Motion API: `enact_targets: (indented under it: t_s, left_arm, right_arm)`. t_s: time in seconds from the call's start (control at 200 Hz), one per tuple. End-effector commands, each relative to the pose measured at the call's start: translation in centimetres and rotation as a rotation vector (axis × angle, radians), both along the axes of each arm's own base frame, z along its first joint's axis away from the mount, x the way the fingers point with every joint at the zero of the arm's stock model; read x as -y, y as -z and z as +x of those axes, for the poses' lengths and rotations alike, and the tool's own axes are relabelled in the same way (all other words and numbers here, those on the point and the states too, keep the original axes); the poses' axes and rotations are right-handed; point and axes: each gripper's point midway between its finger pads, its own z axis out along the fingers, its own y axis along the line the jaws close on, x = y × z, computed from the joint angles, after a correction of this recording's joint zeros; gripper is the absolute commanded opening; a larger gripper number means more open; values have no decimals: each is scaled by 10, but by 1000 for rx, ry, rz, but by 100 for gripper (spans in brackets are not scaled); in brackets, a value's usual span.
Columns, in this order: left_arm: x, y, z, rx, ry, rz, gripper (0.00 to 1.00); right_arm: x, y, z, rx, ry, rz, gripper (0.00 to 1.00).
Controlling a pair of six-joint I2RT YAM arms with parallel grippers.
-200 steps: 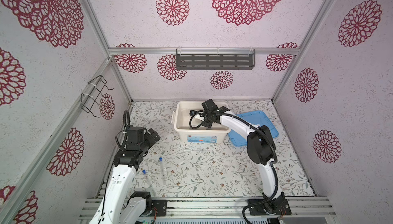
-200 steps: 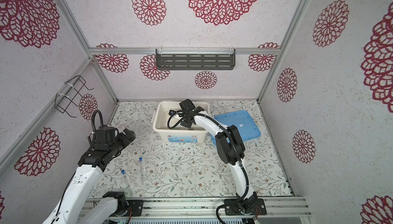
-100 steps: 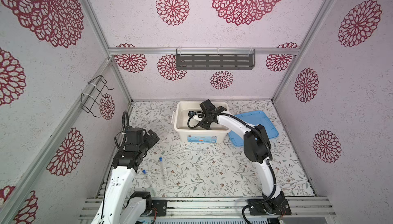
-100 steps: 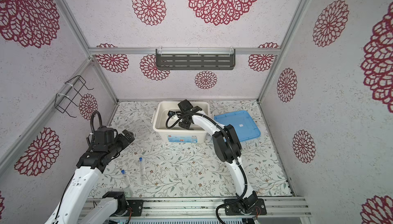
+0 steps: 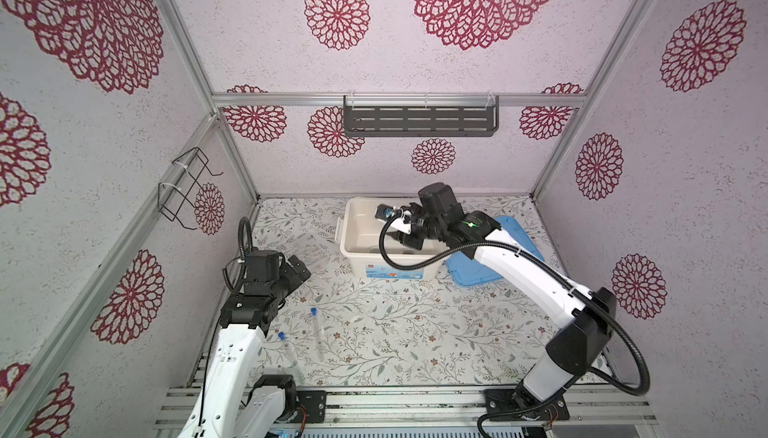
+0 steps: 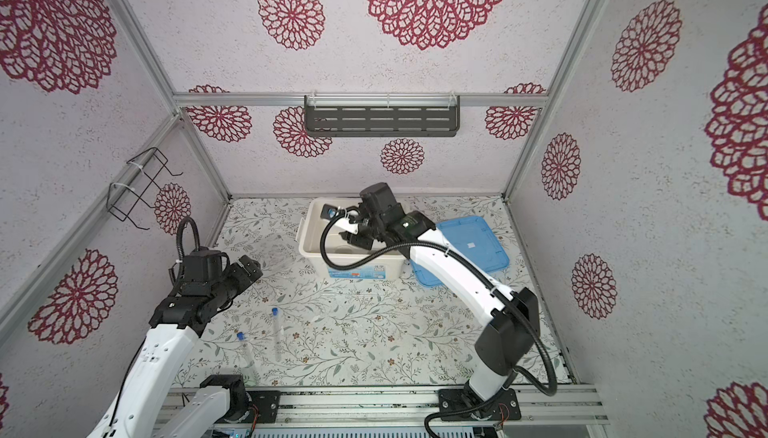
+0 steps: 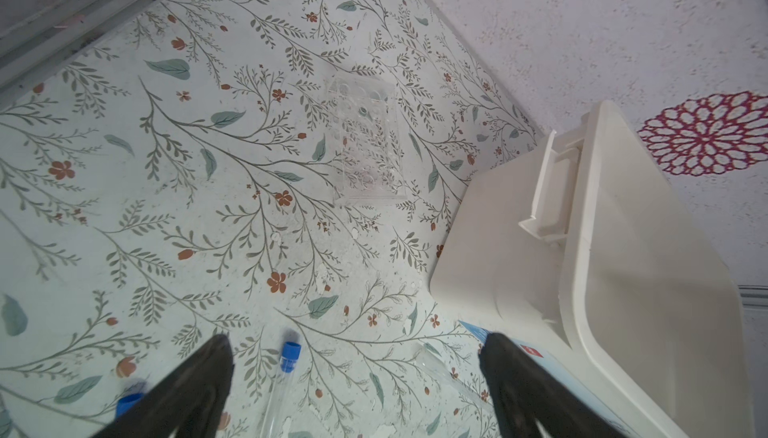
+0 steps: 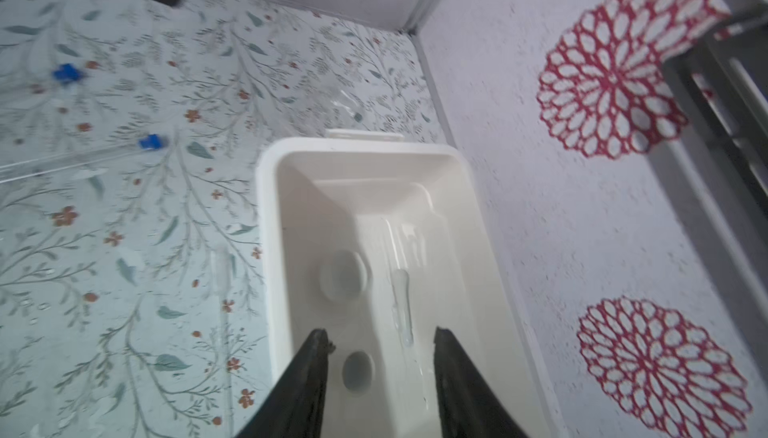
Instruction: Organize the chemistry lab equipment
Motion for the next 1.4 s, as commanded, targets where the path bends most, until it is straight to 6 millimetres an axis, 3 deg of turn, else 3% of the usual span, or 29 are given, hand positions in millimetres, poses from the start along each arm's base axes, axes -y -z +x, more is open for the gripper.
enact_targets:
  t_s: [0.0, 0.225, 0.51, 0.866, 1.396]
  left_arm:
    - [-7, 0, 0, -8, -12, 18, 97]
    - [-20, 16, -3, -42, -65, -110, 97]
    - [-26, 25, -9, -69, -87, -124, 97]
    - [-25, 29, -18, -87, -95, -139, 97]
    - [-27, 26, -23, -74, -121, -149, 97]
  right_arm:
    - [-24, 51, -51, -61, -156, -75, 46]
    - [-49, 125, -74, -179, -113, -107, 48]
    - [-64, 204, -48, -244, -23, -195, 49]
    - [-75, 231, -12, -246, 15, -311, 47]
    - [-46, 274, -30, -419, 39, -468, 32]
